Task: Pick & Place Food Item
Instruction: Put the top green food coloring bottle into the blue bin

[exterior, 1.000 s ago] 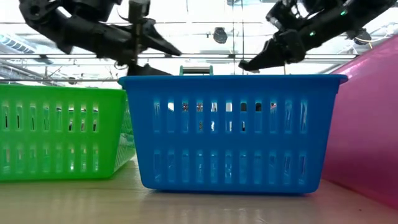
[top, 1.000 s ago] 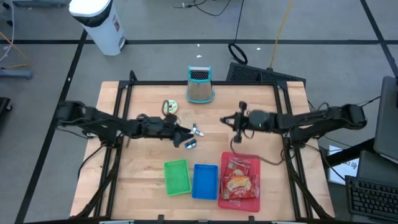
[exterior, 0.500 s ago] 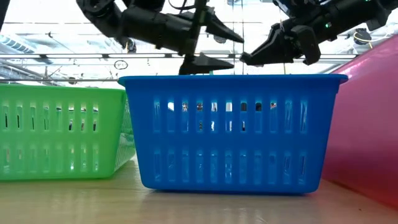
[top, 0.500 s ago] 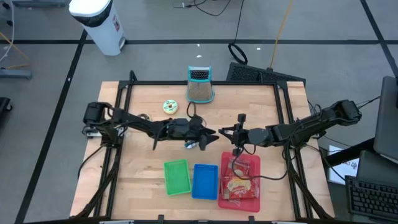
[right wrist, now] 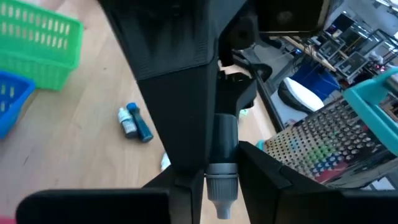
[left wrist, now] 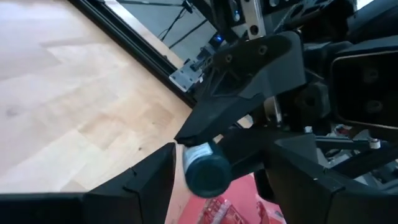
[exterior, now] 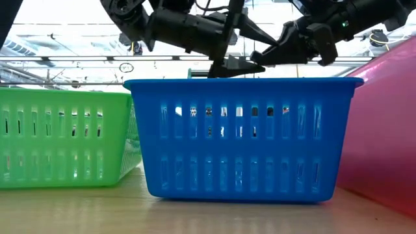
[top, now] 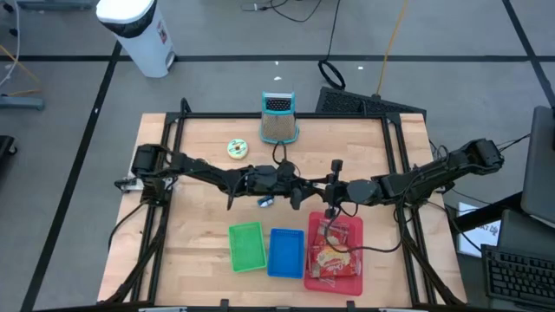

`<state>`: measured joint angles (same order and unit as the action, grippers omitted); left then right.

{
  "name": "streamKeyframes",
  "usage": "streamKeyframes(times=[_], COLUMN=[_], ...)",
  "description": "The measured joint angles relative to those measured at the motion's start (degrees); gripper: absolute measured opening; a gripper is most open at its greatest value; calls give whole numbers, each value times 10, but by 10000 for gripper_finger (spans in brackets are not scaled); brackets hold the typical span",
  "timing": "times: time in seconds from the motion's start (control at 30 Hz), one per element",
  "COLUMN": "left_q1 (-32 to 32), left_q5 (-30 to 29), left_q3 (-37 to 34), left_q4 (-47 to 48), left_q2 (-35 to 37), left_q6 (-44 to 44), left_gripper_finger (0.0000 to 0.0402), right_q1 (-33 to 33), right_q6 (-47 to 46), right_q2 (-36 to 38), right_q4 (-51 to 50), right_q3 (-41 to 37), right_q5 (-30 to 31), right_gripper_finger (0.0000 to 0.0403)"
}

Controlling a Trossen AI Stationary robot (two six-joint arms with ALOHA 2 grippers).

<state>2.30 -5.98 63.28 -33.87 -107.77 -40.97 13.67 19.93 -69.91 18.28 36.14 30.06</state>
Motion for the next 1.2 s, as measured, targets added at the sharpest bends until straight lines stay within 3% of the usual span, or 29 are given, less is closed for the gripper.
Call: streamKeyframes(times=[0.5,0.8,1.2], left_q1=[-10,-18,-24], left_q5=[4,0,-10], left_q3=[19,19,19], left_q4=[7,7,11], left_q2=[-13,-13,-10], left_q6=[-2,-31,10], left_gripper_finger=[238,153,86], right_q1=[0,3,9], right_q6=[4,10,-28], right_q2=[1,1,0], right_q4=[-11,-14,-19], right_q3=[-1,0,1], right_q5=[5,12,16], right_gripper_finger=[69,71,97])
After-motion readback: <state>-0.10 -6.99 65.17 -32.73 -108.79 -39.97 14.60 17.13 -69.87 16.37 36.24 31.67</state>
